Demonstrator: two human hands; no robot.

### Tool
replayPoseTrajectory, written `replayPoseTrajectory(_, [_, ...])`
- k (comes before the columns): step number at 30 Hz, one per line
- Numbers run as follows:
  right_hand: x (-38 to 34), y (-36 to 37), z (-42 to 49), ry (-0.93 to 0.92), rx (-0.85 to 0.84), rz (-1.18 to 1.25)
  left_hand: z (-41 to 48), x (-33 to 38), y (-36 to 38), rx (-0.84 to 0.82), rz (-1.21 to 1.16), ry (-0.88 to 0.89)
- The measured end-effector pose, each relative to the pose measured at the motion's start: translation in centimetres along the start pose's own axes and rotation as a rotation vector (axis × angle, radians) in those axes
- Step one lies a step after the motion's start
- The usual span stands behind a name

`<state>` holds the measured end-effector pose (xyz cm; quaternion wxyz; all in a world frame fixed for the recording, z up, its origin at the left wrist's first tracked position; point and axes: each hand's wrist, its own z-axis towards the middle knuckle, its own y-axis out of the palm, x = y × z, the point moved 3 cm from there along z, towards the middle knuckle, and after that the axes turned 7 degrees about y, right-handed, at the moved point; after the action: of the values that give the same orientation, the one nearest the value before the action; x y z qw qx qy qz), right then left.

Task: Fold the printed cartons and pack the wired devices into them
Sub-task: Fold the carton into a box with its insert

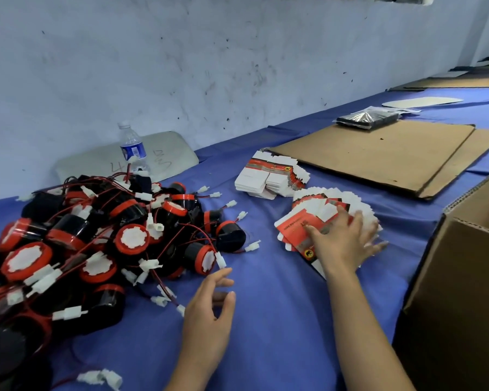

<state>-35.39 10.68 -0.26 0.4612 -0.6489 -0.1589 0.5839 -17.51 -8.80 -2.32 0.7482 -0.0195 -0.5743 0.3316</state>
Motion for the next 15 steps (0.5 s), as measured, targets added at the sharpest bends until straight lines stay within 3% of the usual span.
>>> replayPoseTrajectory(11, [1.3,-1.7,0.9,0.232,0.136,0.137,-0.1,0.1,-0.1,0.008,-0.003,-0.011])
replayPoseTrajectory(15, [1.6,-2.3,0.8,0.247,0.239,0.375,-0.1,0.0,-0.1,0.007,-0.007,-0.019])
